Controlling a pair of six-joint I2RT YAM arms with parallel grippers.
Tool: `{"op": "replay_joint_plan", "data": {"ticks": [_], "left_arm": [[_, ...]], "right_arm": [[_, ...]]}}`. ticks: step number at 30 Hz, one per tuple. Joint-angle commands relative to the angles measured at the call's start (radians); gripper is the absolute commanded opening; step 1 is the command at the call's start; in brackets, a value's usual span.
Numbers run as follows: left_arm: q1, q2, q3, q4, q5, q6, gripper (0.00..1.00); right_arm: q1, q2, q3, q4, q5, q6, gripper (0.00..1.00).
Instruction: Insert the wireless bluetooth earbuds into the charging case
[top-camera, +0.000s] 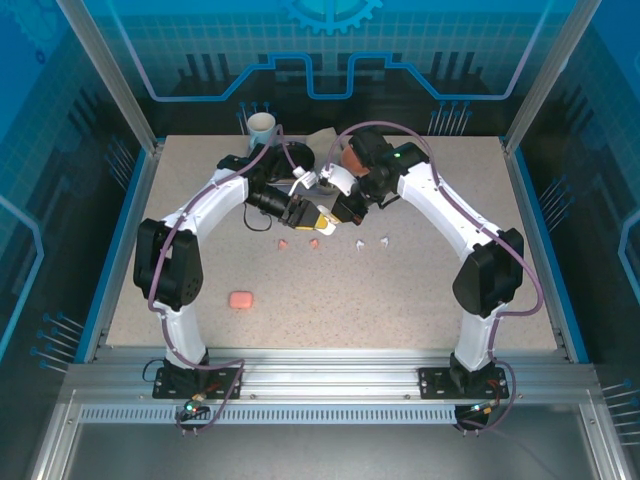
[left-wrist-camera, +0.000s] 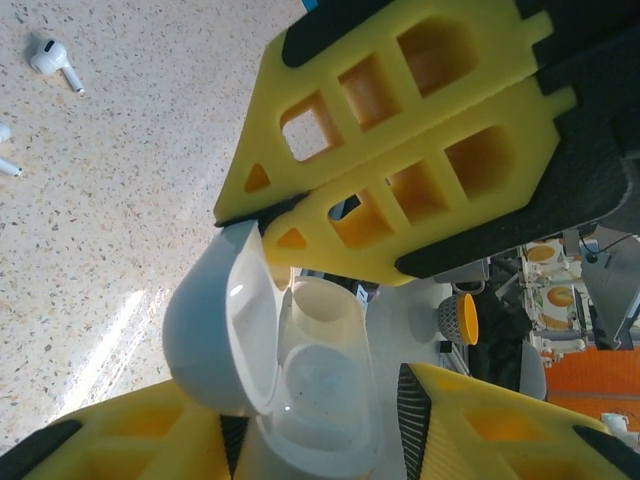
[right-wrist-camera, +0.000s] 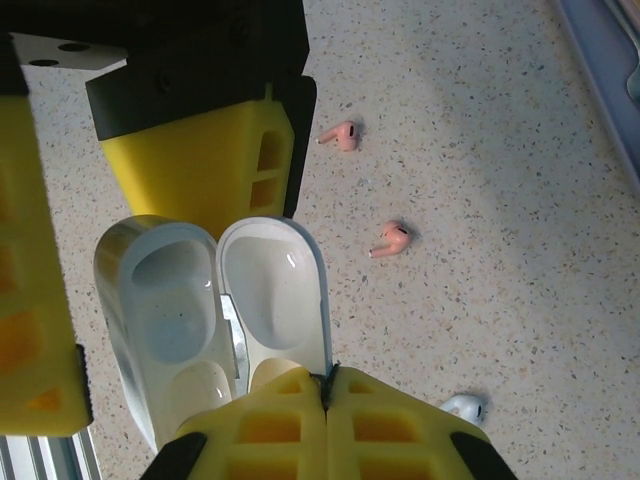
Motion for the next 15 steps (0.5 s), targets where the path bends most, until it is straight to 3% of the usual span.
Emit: {"op": "replay_joint_plan", "data": {"ticks": [1, 15], "left_arm": [[-0.005, 0.012, 0.012, -0.011, 0.043, 0.004, 0.43], [-0.008, 0.017, 0.005, -0.008, 0.053, 0.006, 0.26]], "right_arm": [[-0.013, -0.027, 0.02, 0.008, -0.03, -0.003, 0.0], [-0.009, -0.032, 0.019, 0.013, -0.038, 0.006, 0.0]]}}
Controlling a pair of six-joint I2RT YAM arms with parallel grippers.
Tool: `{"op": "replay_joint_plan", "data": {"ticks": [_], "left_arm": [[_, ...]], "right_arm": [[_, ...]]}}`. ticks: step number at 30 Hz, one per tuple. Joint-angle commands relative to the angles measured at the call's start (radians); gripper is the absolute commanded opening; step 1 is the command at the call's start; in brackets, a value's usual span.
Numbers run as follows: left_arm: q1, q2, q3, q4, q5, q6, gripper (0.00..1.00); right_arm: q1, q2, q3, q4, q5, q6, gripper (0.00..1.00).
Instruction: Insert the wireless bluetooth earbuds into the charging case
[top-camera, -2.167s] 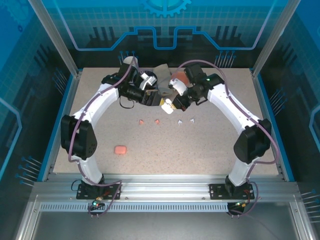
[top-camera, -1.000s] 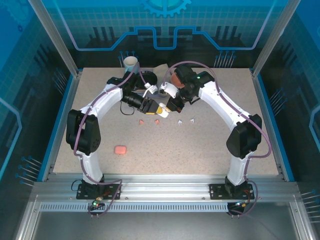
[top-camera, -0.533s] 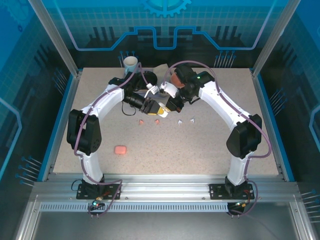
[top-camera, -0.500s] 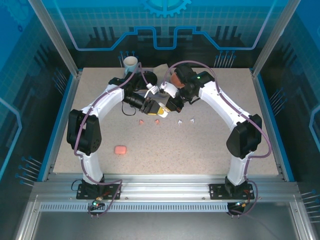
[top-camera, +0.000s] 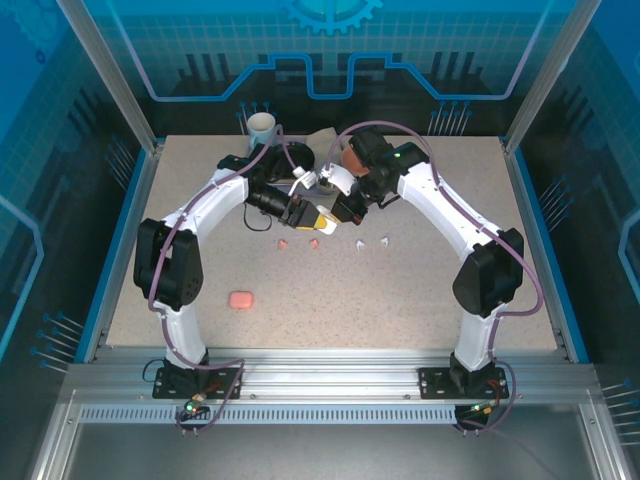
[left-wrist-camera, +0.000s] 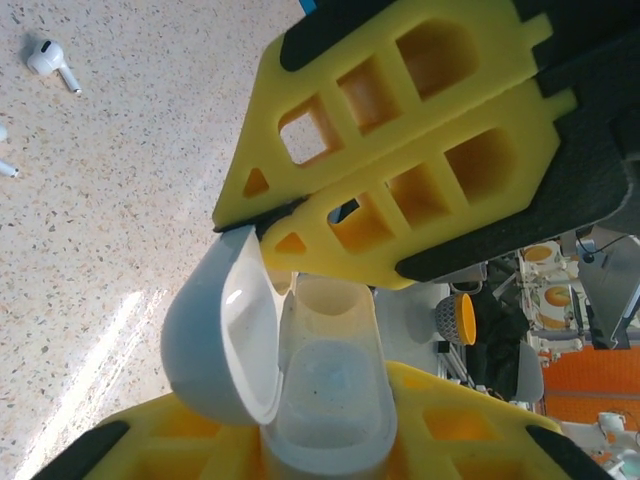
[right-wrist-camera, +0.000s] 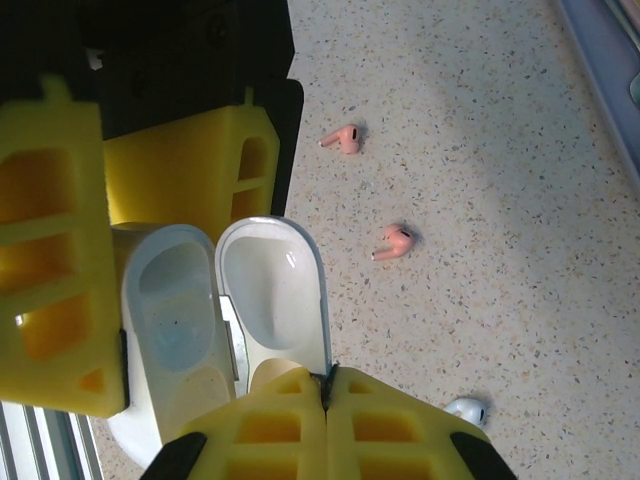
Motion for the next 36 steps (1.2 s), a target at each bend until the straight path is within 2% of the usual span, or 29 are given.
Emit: {"op": "replay_joint_plan", "data": {"ticks": [1, 5, 8, 11, 14, 15, 16, 17, 24, 28, 32, 36], "left_arm": [[-0.008, 0.016, 0.004, -0.007, 0.048, 0.005, 0.23], [-0.008, 0.016, 0.005, -0.002, 0.049, 0.003, 0.15], [-0.008, 0.006, -0.001, 0.017, 0.043, -0.01, 0.05], [-0.007, -0.025, -0.018, 0.053, 0.033, -0.032, 0.0], [-0.008, -0.071, -0.052, 0.11, 0.015, -0.067, 0.0], [-0.008, -0.087, -0.068, 0.133, 0.007, -0.079, 0.0], [-0.009, -0.108, -0.088, 0.166, 0.0, -0.101, 0.0], [-0.011, -0.125, -0.106, 0.196, -0.007, -0.119, 0.0], [-0.069, -0.264, -0.287, 0.511, -0.241, -0.297, 0.0], [-0.152, -0.347, -0.421, 0.719, -0.489, -0.274, 0.0], [-0.242, -0.433, -0.618, 1.049, -0.707, -0.22, 0.0], [-0.275, -0.463, -0.732, 1.279, -0.917, -0.302, 0.0]], "right_arm": [[-0.008, -0.032, 0.021, 0.011, -0.027, 0.008, 0.0], [-0.015, -0.04, 0.019, 0.03, 0.015, 0.041, 0.0], [-0.057, -0.063, 0.023, 0.06, 0.052, 0.116, 0.3], [-0.12, -0.102, 0.03, 0.066, 0.056, 0.201, 0.44], [-0.168, -0.167, 0.001, 0.078, 0.058, 0.274, 0.53], [-0.179, -0.192, -0.014, 0.087, 0.057, 0.298, 0.64], [-0.19, -0.217, -0.036, 0.098, 0.066, 0.336, 0.78], [-0.196, -0.234, -0.049, 0.099, 0.068, 0.363, 0.85], [-0.19, -0.354, -0.268, 0.158, 0.131, 0.64, 0.84], [-0.182, -0.415, -0.438, 0.234, 0.138, 0.768, 0.85], [-0.168, -0.42, -0.519, 0.242, 0.215, 0.855, 0.87], [-0.164, -0.381, -0.564, 0.247, 0.247, 0.945, 0.85]]}}
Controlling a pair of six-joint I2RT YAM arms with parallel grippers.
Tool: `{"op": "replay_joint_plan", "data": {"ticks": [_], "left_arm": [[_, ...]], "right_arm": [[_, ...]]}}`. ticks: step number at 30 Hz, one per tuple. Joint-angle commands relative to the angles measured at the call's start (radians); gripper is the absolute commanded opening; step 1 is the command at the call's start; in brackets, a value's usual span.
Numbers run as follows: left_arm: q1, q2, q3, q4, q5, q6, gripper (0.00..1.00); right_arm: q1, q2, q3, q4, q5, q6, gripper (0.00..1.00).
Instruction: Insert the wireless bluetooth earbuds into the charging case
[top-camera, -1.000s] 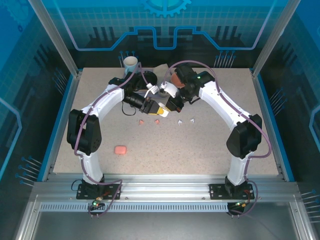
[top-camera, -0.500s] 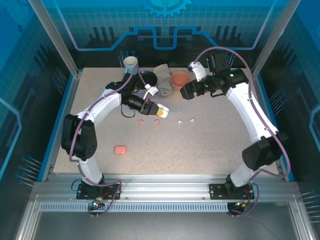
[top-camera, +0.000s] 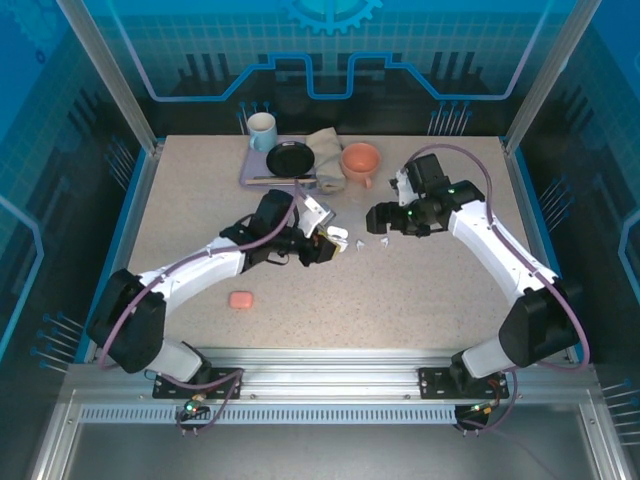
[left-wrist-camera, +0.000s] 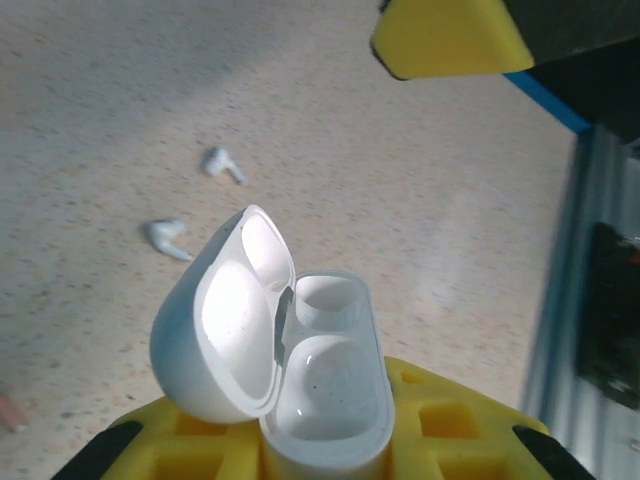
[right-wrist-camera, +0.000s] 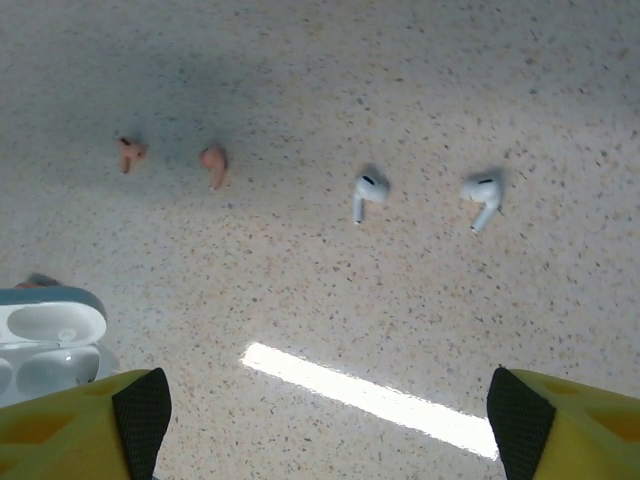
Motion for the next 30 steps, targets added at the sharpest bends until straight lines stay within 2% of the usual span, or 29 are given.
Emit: {"op": "replay_joint_plan", "data": {"ticks": [1, 3, 9, 12, 15, 20, 30], "left_arm": [[-0.012, -0.035, -0.068, 0.344, -0.27, -0.05, 0.0], [-0.031, -0.04, -0.112, 0.438, -0.365, -0.071, 0.0], [-0.086, -0.034, -0.261, 0.802, -0.471, -0.043, 0.0], [-0.097, -0.032, -0.294, 0.881, -0.477, -0.018, 0.0], [-0.097, -0.043, -0.34, 0.966, -0.427, -0.001, 0.0], [-0.097, -0.09, -0.405, 1.0, -0.324, 0.028, 0.0], [-0.098, -0.179, -0.479, 0.978, -0.306, 0.059, 0.0]], "right_arm": [[0.013, 0.021, -0.036, 0.054, 0.047, 0.144, 0.84], [0.02, 0.041, -0.055, 0.078, 0.061, 0.217, 0.83], [0.084, 0.19, 0.034, 0.024, 0.154, 0.381, 0.8], [0.126, 0.286, 0.117, -0.027, 0.211, 0.434, 0.78], [0.149, 0.367, 0.187, -0.056, 0.23, 0.474, 0.75], [0.161, 0.488, 0.287, -0.097, 0.27, 0.52, 0.72], [0.166, 0.64, 0.402, -0.125, 0.298, 0.545, 0.66]]}}
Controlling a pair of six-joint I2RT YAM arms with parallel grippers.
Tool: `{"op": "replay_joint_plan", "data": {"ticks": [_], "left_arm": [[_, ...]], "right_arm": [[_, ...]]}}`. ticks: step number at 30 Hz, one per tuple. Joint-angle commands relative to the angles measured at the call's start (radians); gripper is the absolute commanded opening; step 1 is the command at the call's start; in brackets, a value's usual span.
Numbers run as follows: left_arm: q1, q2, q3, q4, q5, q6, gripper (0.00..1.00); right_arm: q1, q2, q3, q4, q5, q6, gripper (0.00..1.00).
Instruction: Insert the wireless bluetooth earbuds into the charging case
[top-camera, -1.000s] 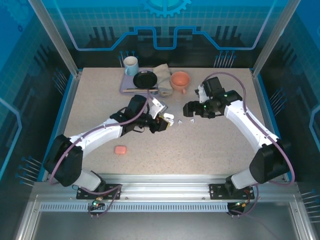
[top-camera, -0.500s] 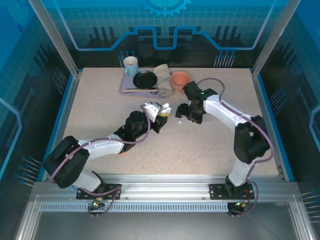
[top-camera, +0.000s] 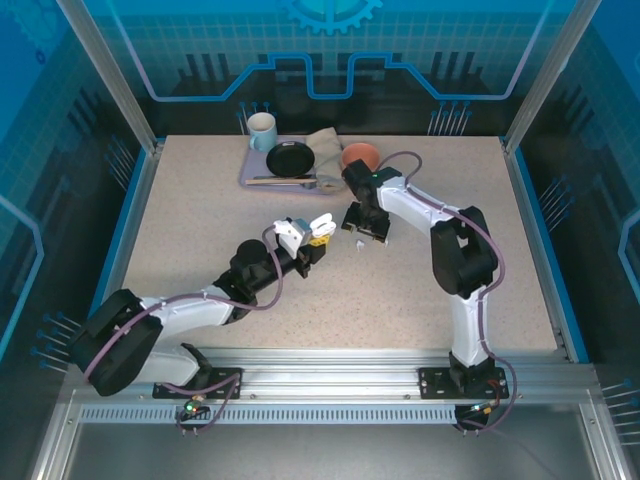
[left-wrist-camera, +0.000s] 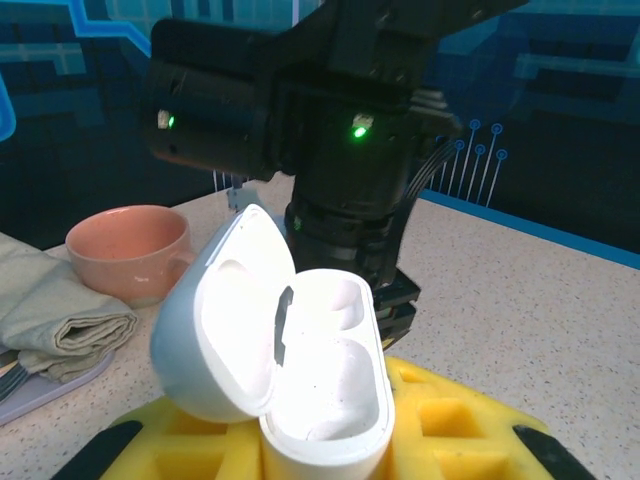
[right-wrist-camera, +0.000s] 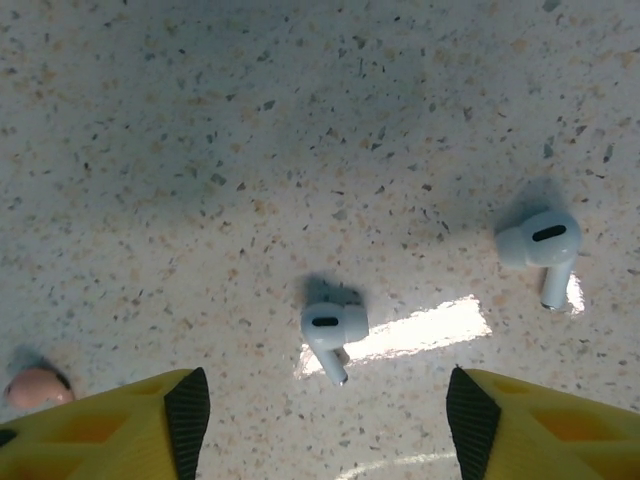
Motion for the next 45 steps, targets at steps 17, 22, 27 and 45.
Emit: {"op": "replay_joint_plan", "data": {"ticks": [17, 22, 27, 45], "left_arm": [[-0.003, -0.095, 0.025, -0.037, 0.079, 0.049, 0.0], [-0.003, -0.093, 0.034, -0.044, 0.081, 0.048, 0.0], [-0.003, -0.096, 0.036, -0.051, 0.083, 0.048, 0.0], [-0.002, -0.104, 0.037, -0.062, 0.09, 0.048, 0.0]], "right_arm": [[0.014, 0.075, -0.027, 0.08, -0.002, -0.054, 0.55], [0.014, 0.075, -0.056, 0.101, -0.013, -0.049, 0.55], [0.013, 0.077, -0.071, 0.115, -0.02, -0.05, 0.54], [0.014, 0.086, -0.08, 0.148, -0.031, -0.097, 0.4]]}}
